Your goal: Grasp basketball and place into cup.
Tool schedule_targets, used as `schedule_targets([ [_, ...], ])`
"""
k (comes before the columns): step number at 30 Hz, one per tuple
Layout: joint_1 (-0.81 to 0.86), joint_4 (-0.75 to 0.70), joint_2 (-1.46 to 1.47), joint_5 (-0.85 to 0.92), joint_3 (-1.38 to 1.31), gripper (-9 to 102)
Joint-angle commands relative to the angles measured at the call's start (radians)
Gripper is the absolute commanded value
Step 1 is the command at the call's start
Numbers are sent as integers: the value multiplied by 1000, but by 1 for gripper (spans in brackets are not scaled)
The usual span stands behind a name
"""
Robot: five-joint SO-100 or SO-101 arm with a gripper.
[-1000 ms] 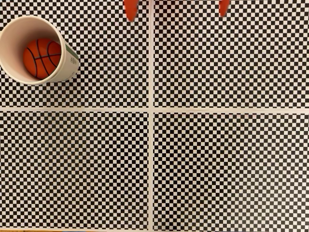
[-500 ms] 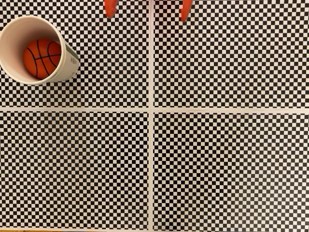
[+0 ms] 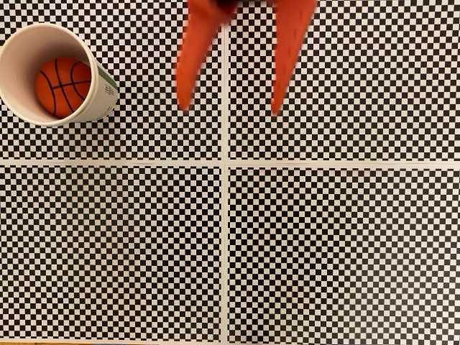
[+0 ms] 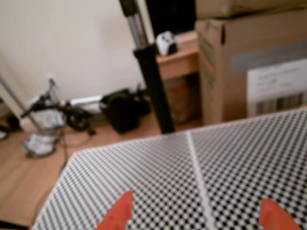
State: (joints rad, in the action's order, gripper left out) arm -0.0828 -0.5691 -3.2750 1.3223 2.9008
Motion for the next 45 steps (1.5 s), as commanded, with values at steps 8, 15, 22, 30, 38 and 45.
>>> schedule_targets([
  [8,-6,138,-14,66,190,30],
  [15,3,132,-14,64,273,29],
  [22,-11,5,-14,25,273,24],
  [30,57,-250,-14,60,273,11],
  [38,54,-430,-14,18,273,7],
  [45,67,-509,-14,6,273,0],
])
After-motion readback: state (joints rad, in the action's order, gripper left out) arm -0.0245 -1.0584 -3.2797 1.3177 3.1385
